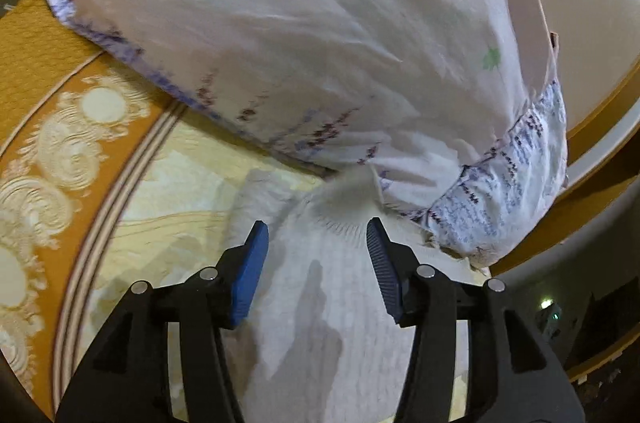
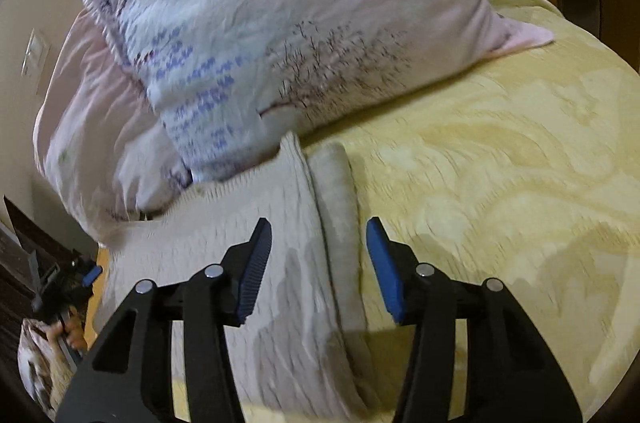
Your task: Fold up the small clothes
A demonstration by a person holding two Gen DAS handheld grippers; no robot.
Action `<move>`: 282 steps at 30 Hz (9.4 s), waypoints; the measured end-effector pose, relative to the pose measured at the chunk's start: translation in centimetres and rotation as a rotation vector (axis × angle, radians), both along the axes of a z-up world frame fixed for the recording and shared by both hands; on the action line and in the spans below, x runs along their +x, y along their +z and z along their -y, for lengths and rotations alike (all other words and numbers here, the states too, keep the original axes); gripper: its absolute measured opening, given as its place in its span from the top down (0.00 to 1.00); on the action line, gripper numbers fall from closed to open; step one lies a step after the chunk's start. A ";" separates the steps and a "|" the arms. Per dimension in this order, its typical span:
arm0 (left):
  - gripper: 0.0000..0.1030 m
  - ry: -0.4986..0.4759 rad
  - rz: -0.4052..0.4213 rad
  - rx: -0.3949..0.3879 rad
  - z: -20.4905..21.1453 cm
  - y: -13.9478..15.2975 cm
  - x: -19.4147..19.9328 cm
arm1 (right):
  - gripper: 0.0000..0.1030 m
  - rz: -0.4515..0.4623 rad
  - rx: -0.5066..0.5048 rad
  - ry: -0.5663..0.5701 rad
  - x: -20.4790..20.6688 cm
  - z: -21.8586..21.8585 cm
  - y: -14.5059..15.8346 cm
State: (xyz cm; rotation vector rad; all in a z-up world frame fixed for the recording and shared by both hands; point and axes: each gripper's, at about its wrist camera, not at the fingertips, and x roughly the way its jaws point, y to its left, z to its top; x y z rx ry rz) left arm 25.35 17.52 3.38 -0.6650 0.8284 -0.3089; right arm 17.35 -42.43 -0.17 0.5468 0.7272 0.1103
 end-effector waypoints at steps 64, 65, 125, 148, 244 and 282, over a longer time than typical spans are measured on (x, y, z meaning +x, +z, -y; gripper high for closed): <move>0.39 -0.041 -0.083 0.125 1.7 -3.4 -2.3 | 0.36 0.018 -0.571 0.295 3.9 -22.9 -1.2; 0.39 -0.040 -0.080 0.134 1.8 -3.4 -2.3 | 0.35 0.018 -0.570 0.296 3.9 -22.9 -1.2; 0.30 -0.361 0.049 -0.141 18.7 1.3 -2.4 | 0.33 -0.122 0.295 0.351 4.3 -8.8 0.3; 0.07 -0.227 0.007 0.078 16.9 0.2 -2.5 | 0.85 -0.014 0.110 0.315 6.0 -11.5 2.1; 0.88 -0.261 -0.033 0.031 27.0 -2.5 7.9 | 0.86 -0.134 -0.010 0.085 10.2 3.2 -1.7; 0.25 -0.450 0.227 0.360 33.1 2.6 -7.2 | 0.36 -0.003 -0.172 0.179 -4.1 -1.3 0.2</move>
